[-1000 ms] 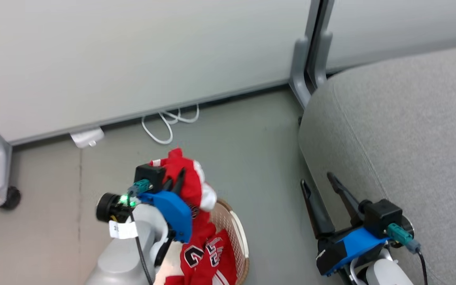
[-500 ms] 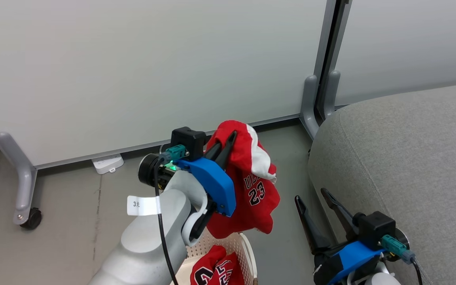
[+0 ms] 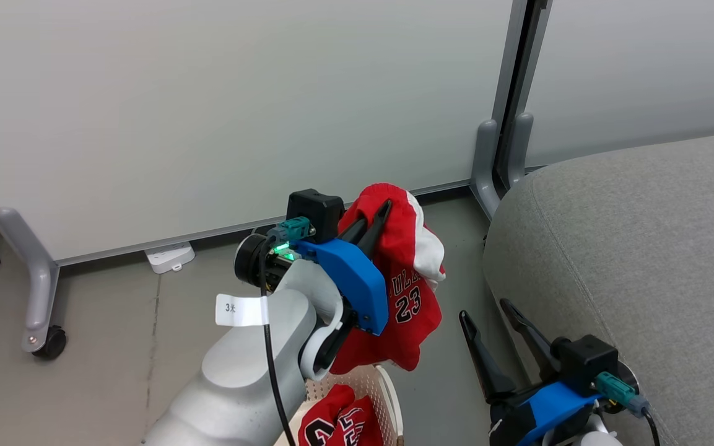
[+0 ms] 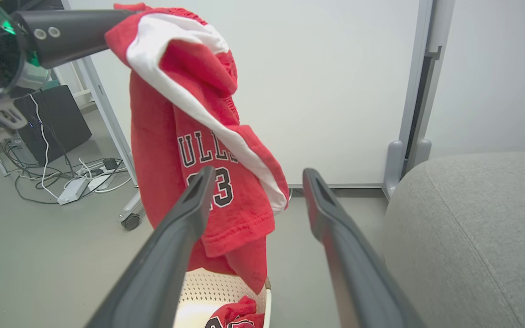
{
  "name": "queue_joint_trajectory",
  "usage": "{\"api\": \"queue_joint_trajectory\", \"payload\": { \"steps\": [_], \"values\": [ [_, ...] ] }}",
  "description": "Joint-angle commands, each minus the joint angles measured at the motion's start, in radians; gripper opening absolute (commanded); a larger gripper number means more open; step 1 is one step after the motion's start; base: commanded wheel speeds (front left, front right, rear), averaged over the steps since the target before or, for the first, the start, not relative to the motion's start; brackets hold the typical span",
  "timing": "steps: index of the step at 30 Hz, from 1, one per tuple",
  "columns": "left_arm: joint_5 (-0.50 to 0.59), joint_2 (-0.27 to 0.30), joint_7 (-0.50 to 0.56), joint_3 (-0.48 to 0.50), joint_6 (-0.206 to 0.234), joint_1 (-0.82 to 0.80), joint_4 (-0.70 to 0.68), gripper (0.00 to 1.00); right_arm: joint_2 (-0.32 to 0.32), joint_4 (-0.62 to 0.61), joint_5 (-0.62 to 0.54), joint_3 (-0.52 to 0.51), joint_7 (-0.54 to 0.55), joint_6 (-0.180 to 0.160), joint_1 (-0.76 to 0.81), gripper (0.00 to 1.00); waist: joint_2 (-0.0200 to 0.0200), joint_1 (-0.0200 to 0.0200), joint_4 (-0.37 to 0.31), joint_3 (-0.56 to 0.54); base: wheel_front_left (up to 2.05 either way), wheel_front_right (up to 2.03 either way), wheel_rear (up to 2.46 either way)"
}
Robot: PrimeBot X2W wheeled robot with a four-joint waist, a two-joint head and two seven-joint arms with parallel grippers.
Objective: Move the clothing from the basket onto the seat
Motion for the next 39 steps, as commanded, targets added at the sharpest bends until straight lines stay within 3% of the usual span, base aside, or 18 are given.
{"api": "queue_joint_trajectory", "payload": {
  "steps": [1, 15, 31, 32, 33, 34, 35, 39],
  "values": [
    [-0.005, 0.001, -0.006, -0.006, 0.007, -0.016, 0.004, 0.0, -0.004, -0.006, 0.0, 0.003, 0.002, 0.0, 0.01, 1.0, -0.0001, 0.0, 0.0, 0.002, 0.0, 0.0, 0.0],
    [-0.052, 0.001, -0.02, -0.074, 0.015, -0.041, -0.002, 0.0, -0.003, 0.078, 0.015, 0.085, 0.029, 0.0, -0.16, 1.0, -0.0001, 0.0, 0.019, 0.028, 0.0, 0.0, 0.0],
    [-0.106, 0.001, -0.04, -0.145, 0.029, -0.066, -0.015, 0.0, -0.004, 0.347, 0.072, 0.21, 0.034, 0.0, -0.369, 1.0, -0.0001, 0.0, 0.037, 0.036, 0.0, 0.0, 0.0],
    [-0.108, 0.001, -0.041, -0.148, 0.029, -0.068, -0.015, 0.0, -0.003, 0.361, 0.082, 0.218, 0.031, 0.0, -0.378, 0.75, -0.0001, 0.0, 0.037, 0.036, 0.0, 0.0, 0.0],
    [-0.111, 0.001, -0.044, -0.152, 0.029, -0.069, -0.014, 0.0, -0.004, 0.374, 0.089, 0.225, 0.029, 0.0, -0.387, 0.36, -0.0001, 0.0, 0.037, 0.035, 0.0, 0.0, 0.0],
    [-0.115, 0.001, -0.045, -0.156, 0.029, -0.069, -0.013, 0.0, -0.004, 0.386, 0.097, 0.232, 0.026, 0.0, -0.395, 0.07, -0.0001, 0.0, 0.038, 0.035, 0.0, 0.0, 0.0],
    [-0.117, 0.001, -0.045, -0.16, 0.029, -0.07, -0.013, 0.0, -0.003, 0.396, 0.105, 0.238, 0.021, 0.0, -0.403, 0.0, -0.0001, 0.0, 0.038, 0.034, 0.0, 0.0, 0.0],
    [-0.125, 0.001, -0.052, -0.169, 0.026, -0.076, -0.007, 0.0, -0.003, 0.427, 0.125, 0.261, 0.005, 0.0, -0.422, 0.0, -0.0001, 0.0, 0.04, 0.033, 0.0, 0.0, 0.0]
  ]
}}
